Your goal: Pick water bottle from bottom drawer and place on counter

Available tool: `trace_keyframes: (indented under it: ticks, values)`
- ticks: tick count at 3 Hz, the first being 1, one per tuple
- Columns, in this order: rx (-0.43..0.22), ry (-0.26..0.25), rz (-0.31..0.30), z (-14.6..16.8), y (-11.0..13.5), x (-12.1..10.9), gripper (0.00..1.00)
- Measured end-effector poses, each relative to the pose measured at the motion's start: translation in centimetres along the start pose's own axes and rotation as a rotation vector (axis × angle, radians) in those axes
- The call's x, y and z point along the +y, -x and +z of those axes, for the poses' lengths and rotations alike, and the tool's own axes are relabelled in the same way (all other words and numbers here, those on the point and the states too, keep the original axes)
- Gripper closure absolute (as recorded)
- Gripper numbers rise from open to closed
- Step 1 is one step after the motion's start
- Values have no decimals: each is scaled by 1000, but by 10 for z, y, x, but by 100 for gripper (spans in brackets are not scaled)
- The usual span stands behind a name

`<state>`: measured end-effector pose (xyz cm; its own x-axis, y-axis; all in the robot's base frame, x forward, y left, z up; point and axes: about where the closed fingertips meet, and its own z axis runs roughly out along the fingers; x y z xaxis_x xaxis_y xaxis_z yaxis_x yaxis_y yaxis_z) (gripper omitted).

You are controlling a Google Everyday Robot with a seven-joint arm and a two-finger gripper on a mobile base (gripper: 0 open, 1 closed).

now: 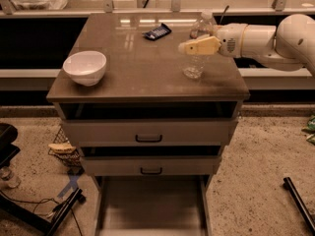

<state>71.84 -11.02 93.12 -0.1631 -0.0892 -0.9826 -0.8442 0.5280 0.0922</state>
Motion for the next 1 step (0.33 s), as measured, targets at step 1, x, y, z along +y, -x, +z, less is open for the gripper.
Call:
trace_keyframes:
  ticks: [1]
  values:
    - [0, 0, 0, 0, 0, 0, 0]
